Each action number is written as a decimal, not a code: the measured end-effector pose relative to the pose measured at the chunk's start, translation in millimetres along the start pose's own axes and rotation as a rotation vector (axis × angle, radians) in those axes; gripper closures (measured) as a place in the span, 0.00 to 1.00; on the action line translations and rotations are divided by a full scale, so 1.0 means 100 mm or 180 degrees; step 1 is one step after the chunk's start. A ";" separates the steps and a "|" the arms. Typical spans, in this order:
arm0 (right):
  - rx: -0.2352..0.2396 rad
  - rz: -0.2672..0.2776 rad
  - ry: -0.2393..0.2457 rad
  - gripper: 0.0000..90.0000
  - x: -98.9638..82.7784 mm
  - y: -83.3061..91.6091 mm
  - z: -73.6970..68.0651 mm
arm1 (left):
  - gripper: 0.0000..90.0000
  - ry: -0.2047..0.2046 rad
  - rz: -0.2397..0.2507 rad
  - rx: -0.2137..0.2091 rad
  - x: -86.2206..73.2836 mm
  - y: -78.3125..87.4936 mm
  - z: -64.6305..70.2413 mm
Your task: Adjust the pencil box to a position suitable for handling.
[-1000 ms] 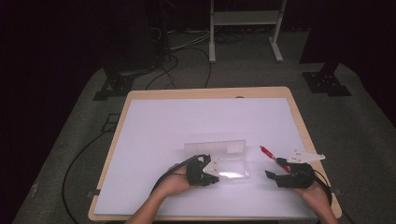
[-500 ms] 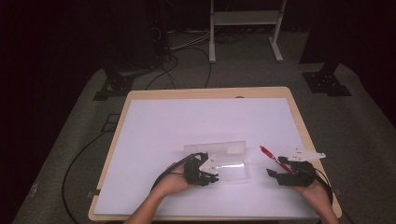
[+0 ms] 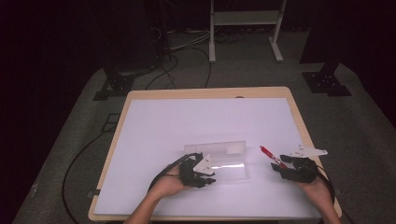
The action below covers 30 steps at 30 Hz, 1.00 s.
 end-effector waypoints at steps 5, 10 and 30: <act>-0.0020 -0.0060 -0.0029 0.55 -0.02 -0.02 0.04 | 0.79 0.0087 0.0071 0.0056 -0.05 0.09 -0.03; -0.0071 -0.0130 -0.0021 0.60 -0.04 -0.04 0.07 | 0.78 0.0146 0.0147 0.0140 -0.09 0.19 -0.07; -0.0113 -0.0338 -0.0074 0.84 -0.11 -0.11 0.17 | 0.70 0.0439 0.0340 0.0393 -0.33 0.61 -0.28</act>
Point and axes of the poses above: each handheld gripper's, and its own axes: y roughly backward along the jaws, x roughly out of its top, z roughly to its right, the point moved 8 cm from there along -y, roughly forward along the jaws, and after that the axes turned 8 degrees about y, right-handed, at the moved point
